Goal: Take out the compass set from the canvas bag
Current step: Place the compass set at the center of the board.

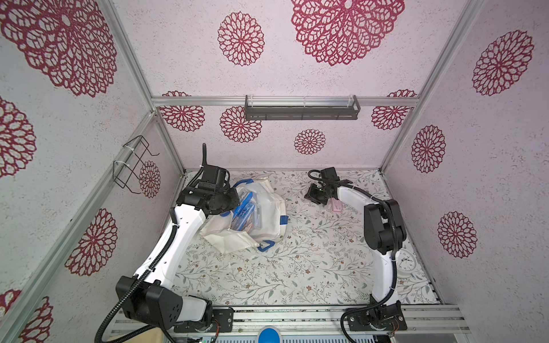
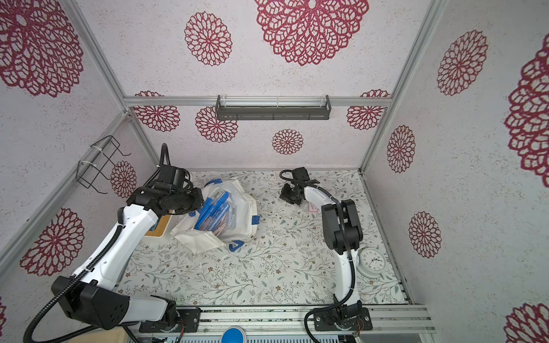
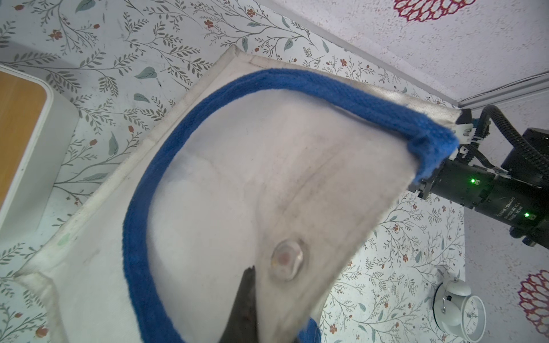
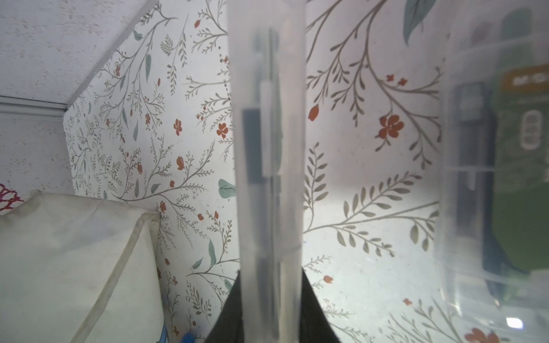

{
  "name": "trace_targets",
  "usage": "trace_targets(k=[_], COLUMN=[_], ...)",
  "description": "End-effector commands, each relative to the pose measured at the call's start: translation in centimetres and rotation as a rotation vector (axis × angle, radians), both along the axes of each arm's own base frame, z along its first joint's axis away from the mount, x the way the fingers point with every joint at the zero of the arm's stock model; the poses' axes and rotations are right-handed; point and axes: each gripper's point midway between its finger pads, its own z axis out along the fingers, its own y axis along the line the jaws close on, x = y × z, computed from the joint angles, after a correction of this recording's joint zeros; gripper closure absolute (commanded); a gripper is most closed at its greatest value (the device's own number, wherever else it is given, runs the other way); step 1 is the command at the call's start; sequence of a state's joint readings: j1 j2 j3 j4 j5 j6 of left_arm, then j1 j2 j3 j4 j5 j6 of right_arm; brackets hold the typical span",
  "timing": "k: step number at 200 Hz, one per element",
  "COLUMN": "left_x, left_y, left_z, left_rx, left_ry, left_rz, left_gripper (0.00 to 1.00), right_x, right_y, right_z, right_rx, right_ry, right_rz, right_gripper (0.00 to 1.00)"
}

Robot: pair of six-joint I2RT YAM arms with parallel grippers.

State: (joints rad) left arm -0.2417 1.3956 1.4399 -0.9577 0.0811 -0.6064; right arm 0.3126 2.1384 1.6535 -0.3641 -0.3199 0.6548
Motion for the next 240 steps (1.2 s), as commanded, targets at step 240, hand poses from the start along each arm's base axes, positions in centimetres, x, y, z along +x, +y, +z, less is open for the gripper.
trace_targets(k=[240], left_x=[0.4], left_y=[-0.2], left_z=[1.5], left_rx=[-0.022], left_ry=[-0.05], left_rz=[-0.012], left_gripper=[1.0], right_x=[-4.3], right_y=[-2.5], right_z=[2.0], right_rx=[-0.109], right_ry=[0.047], right_rz=[-0.031], right_gripper=[0.43])
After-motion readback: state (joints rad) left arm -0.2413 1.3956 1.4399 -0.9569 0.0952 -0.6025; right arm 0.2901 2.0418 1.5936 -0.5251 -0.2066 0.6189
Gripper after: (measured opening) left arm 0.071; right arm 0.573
